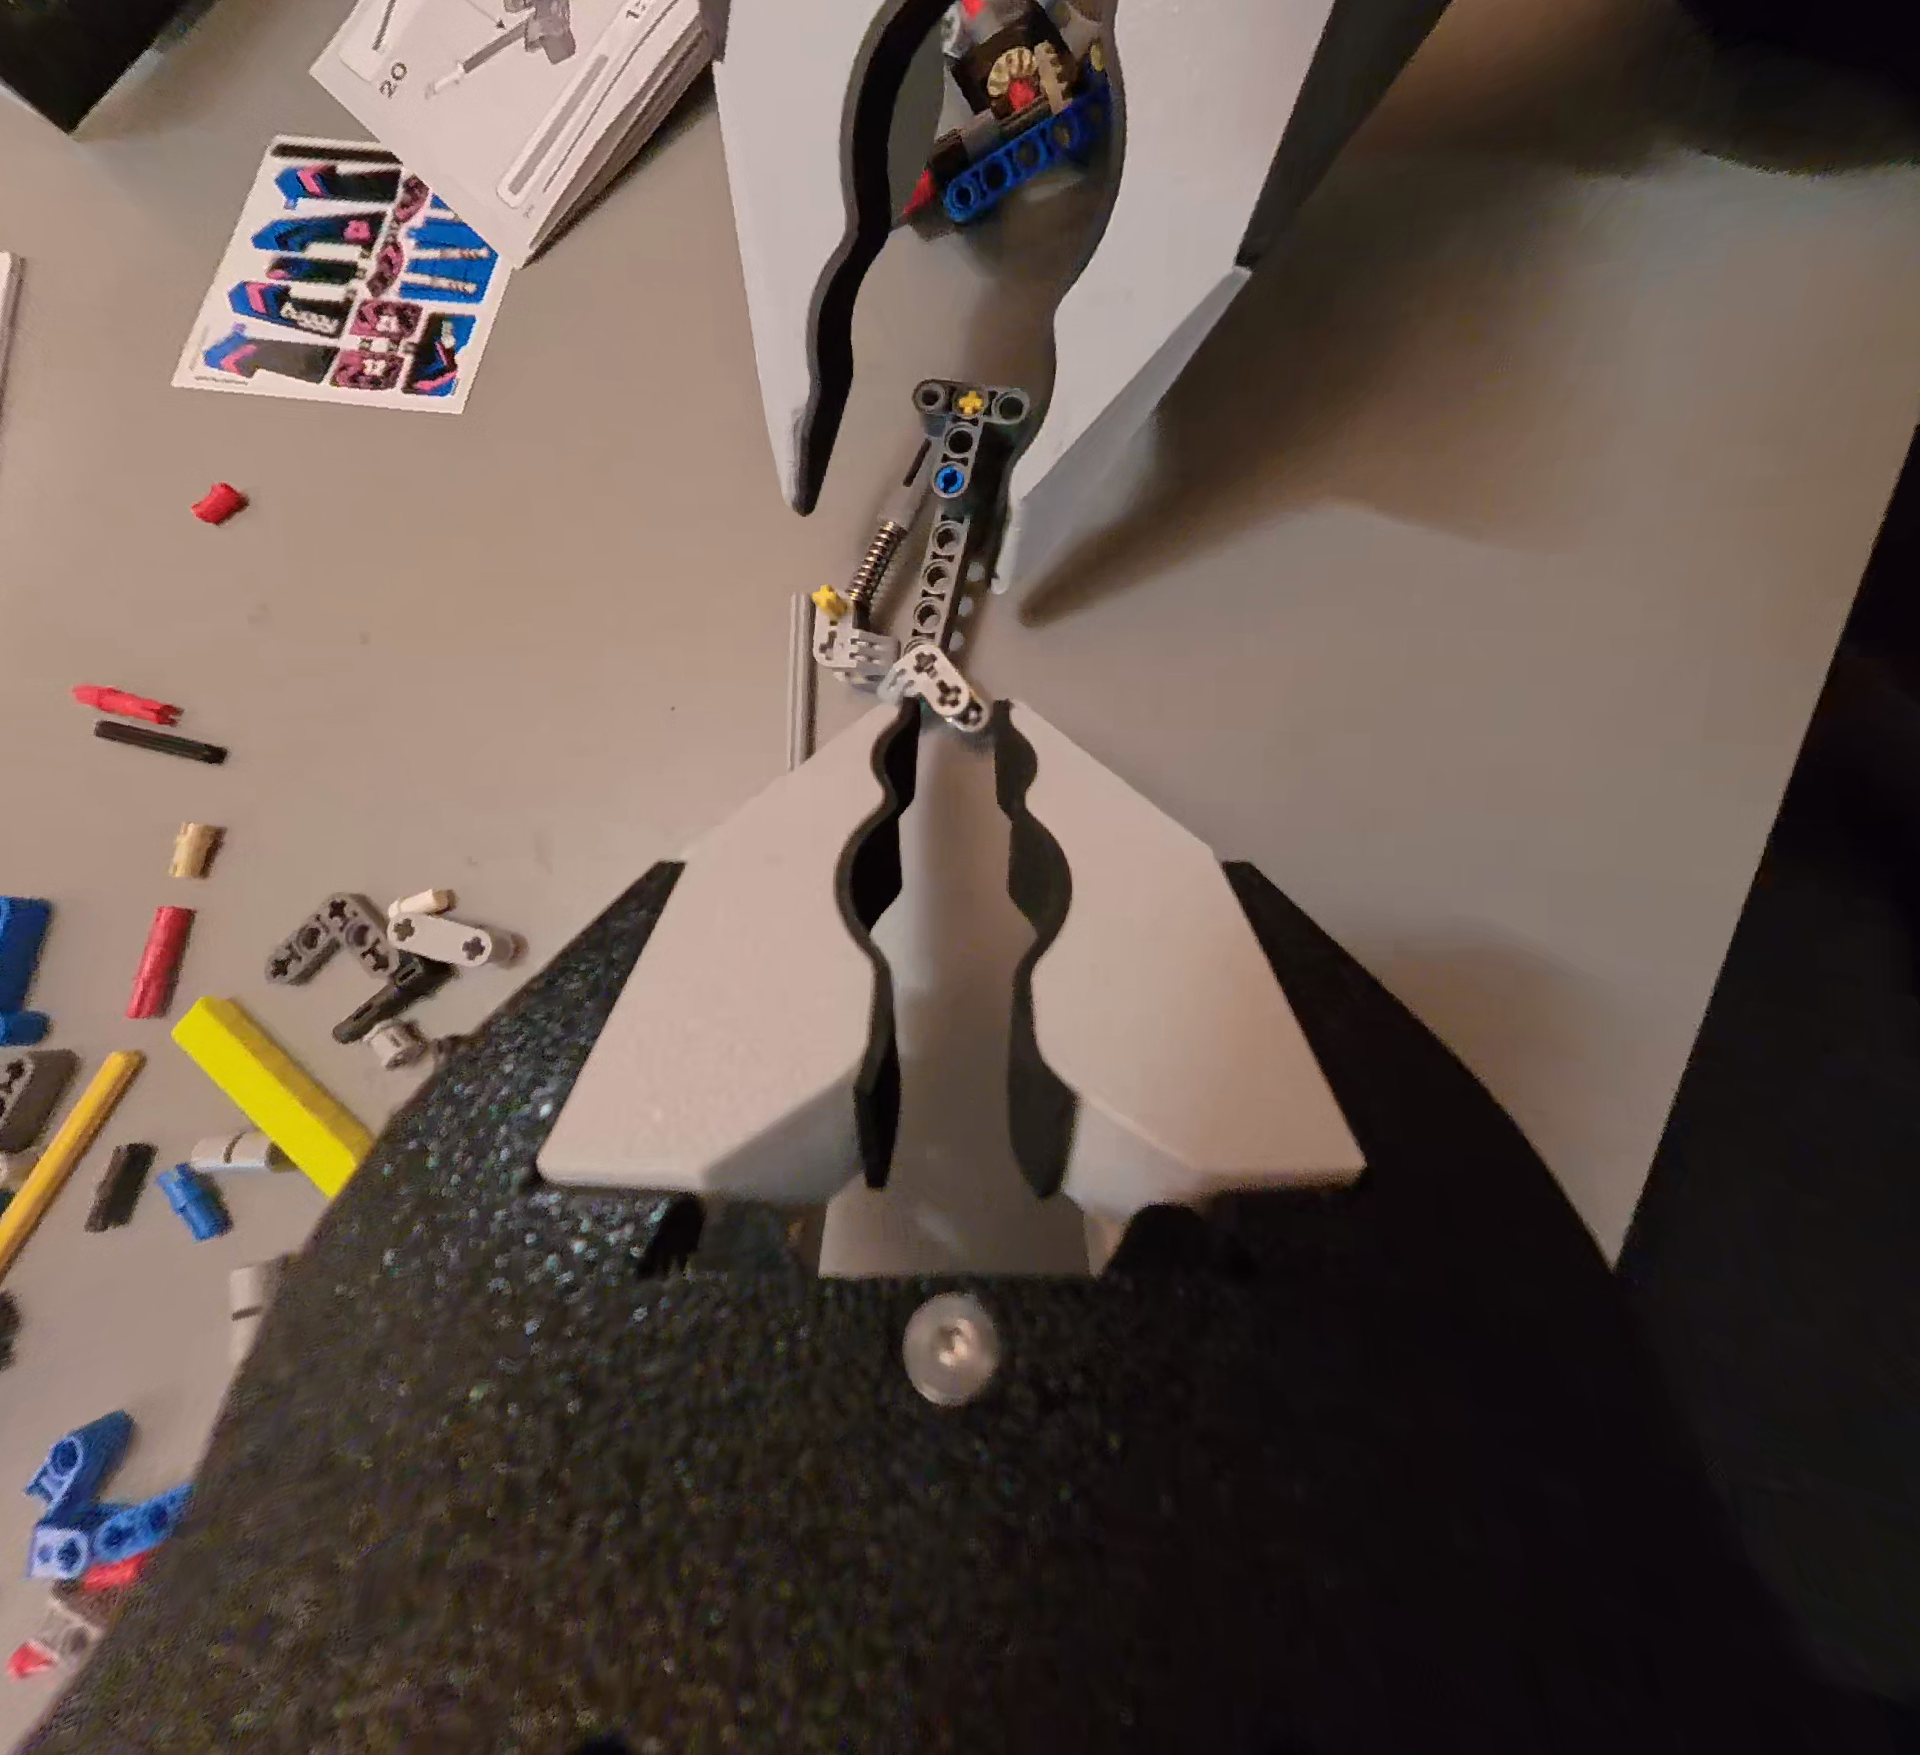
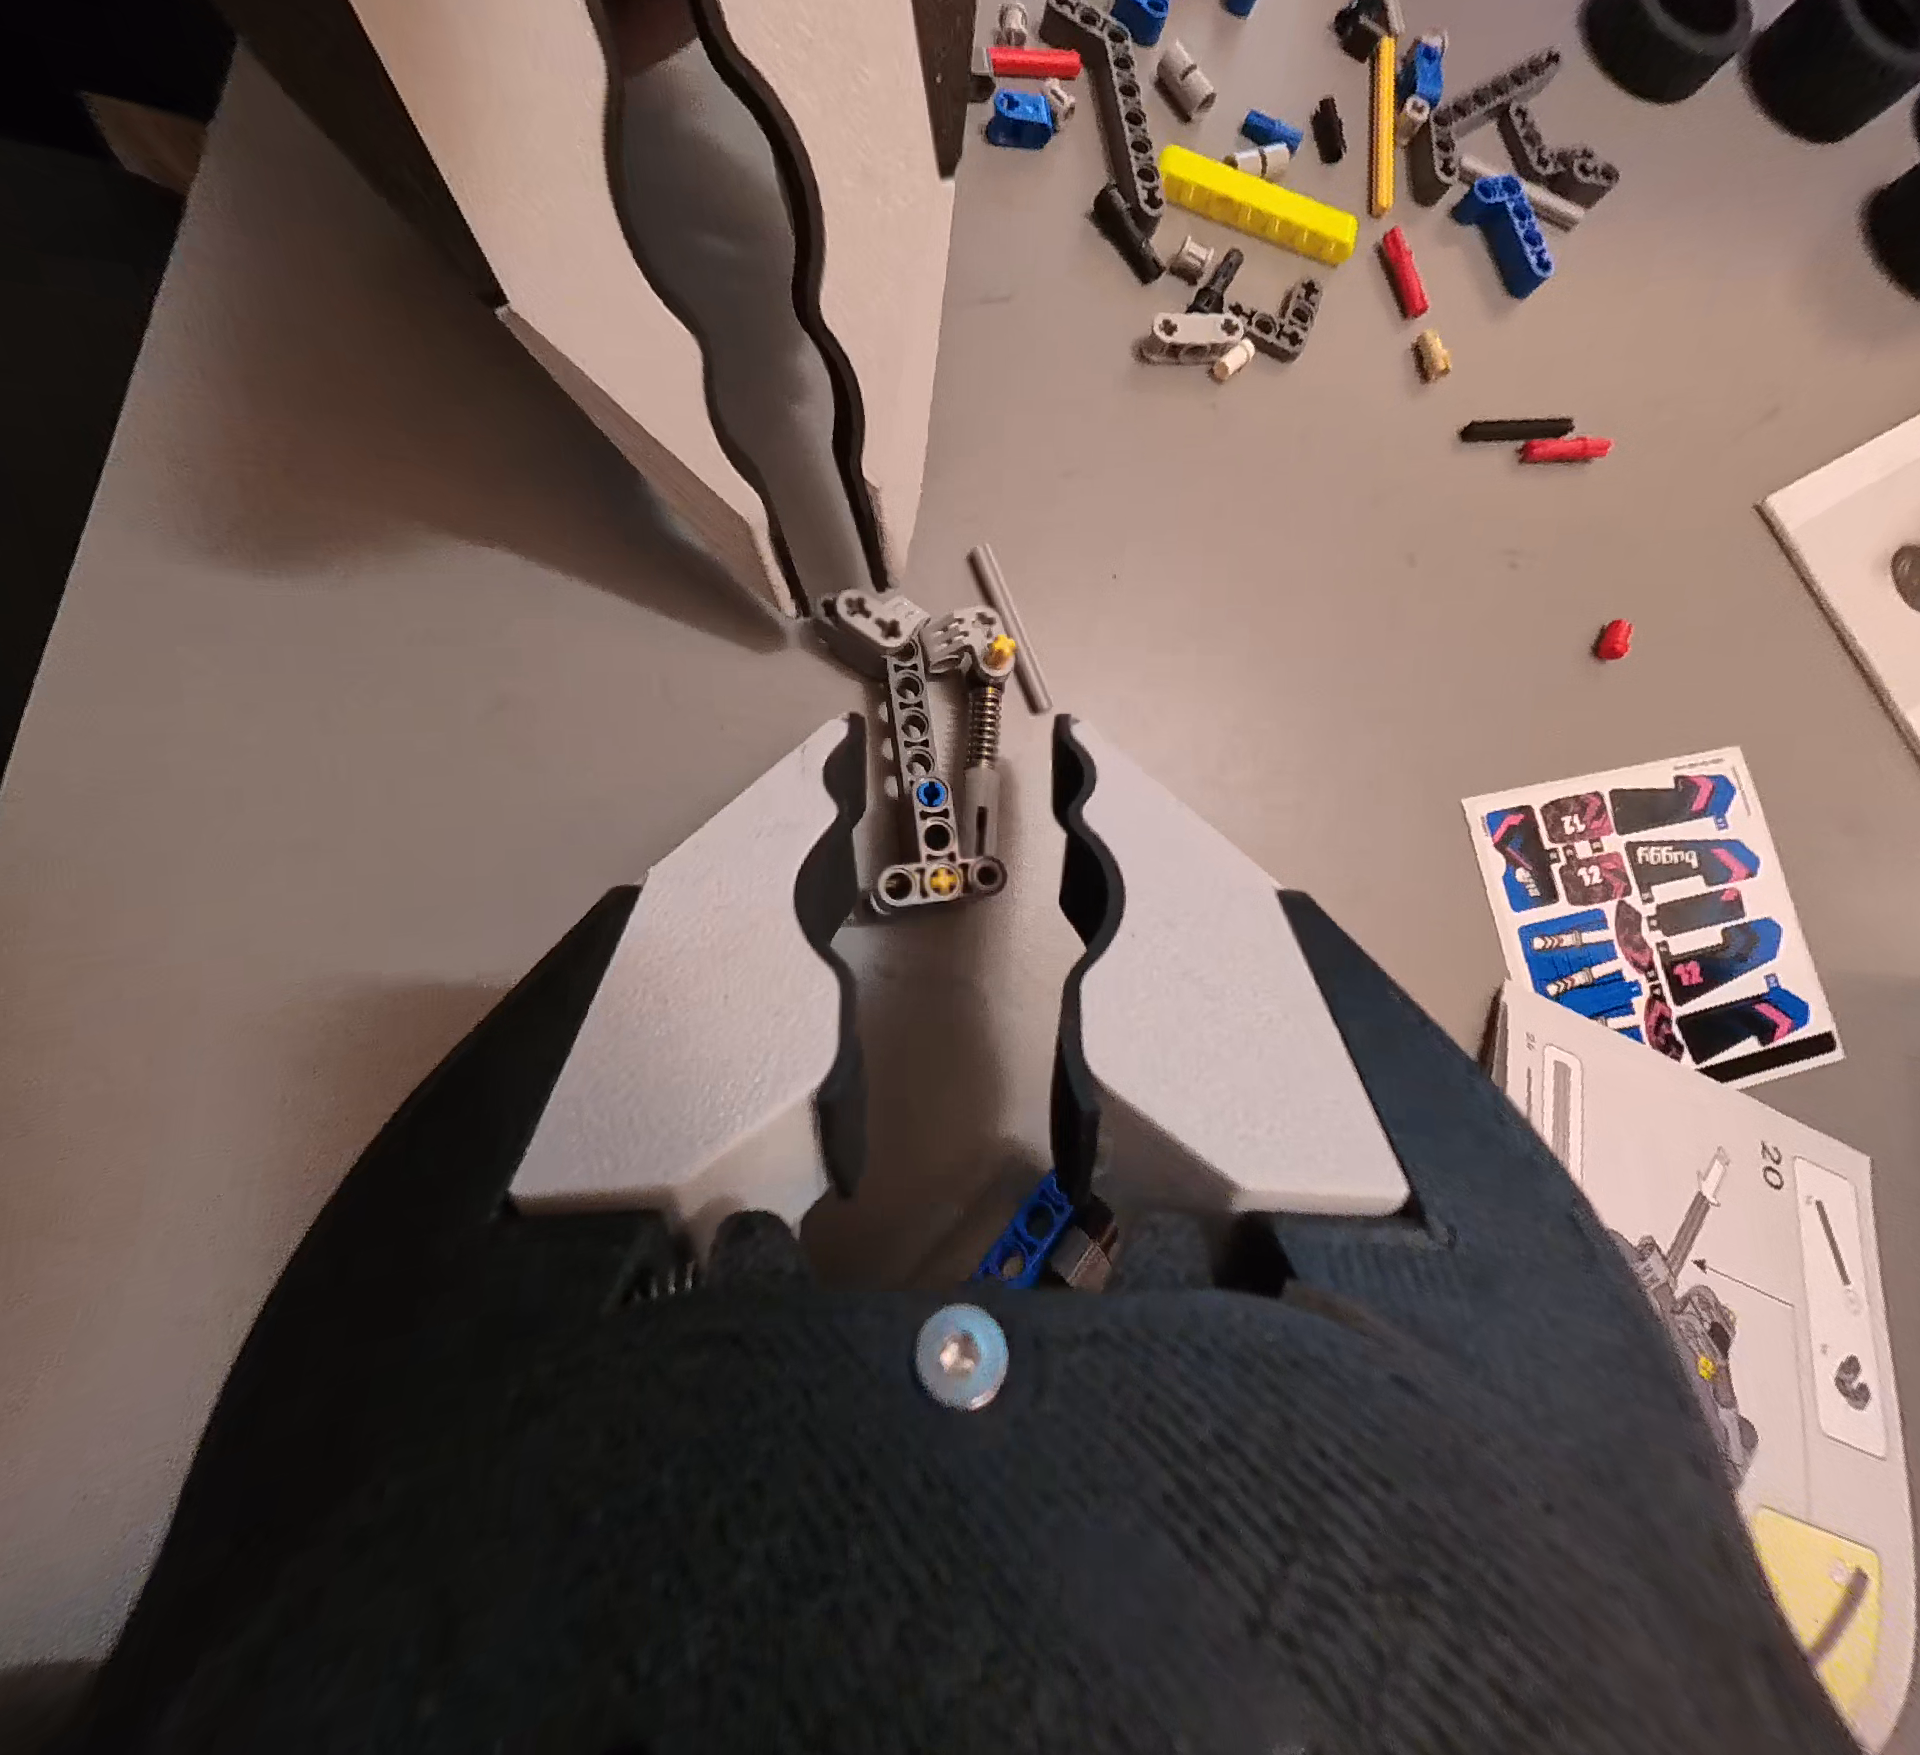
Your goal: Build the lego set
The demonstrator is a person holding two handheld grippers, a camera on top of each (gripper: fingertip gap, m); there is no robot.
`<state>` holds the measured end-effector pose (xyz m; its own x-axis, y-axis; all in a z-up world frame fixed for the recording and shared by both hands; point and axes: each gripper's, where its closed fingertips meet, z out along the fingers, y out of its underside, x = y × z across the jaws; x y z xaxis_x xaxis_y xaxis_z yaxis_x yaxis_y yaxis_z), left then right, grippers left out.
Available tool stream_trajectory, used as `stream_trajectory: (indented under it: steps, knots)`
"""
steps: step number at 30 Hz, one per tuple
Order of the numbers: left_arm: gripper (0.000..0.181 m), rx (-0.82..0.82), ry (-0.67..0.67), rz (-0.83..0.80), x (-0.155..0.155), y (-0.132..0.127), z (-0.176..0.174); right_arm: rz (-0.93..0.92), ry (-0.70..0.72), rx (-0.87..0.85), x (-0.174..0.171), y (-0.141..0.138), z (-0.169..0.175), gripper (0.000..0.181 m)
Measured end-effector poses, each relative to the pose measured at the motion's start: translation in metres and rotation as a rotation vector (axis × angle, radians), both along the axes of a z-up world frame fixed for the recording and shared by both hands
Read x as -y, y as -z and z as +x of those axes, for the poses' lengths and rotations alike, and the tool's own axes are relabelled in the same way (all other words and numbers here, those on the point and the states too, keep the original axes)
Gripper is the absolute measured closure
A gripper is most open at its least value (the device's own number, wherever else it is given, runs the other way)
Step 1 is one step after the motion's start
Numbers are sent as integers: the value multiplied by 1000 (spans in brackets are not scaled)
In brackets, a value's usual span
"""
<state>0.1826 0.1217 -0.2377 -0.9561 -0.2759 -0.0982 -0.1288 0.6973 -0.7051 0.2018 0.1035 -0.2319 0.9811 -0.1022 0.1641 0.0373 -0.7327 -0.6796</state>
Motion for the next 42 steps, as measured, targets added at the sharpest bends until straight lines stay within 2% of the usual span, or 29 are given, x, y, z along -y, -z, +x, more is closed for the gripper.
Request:
stream_trajectory:
  steps: [1, 5, 10, 15, 18, 23, 26, 31, 36, 40, 42]
  knots:
    - [170, -11, -16, 3, 0, 0, 0, 12, 1, -1, 0, -2, 0, 149]
    - [169, -63, -89, 18, 1, 1, -5, 72, 18, -31, 2, -9, -1, 151]
    - [167, -22, -192, 43, 1, 11, 3, 139, 39, -92, 1, -14, 0, 155]
    - [166, -9, -201, 35, 3, 11, 5, 124, 107, -164, 8, -6, 11, 157]
    - [165, -3, -202, 33, 3, 11, 6, 154, 129, -171, 10, -12, 16, 163]
    - [164, -16, -197, 42, 3, 12, 4, 115, 168, -188, 18, -9, 28, 160]
    - [161, -20, -197, 39, 2, 10, 3, 127, 178, -160, 20, -12, 30, 160]
    - [159, -31, -194, -12, -5, -2, 2, 248, 160, -105, 31, -36, 23, 159]
    - [162, -38, -180, -92, -20, -15, 20, 217, 190, 33, 57, -47, 30, 153]
    - [164, -53, -67, -144, -14, -15, 26, 313, 216, 122, 63, -60, 32, 155]
    - [164, -51, -26, -102, -11, -5, 26, 309, 193, 115, 62, -57, 28, 154]
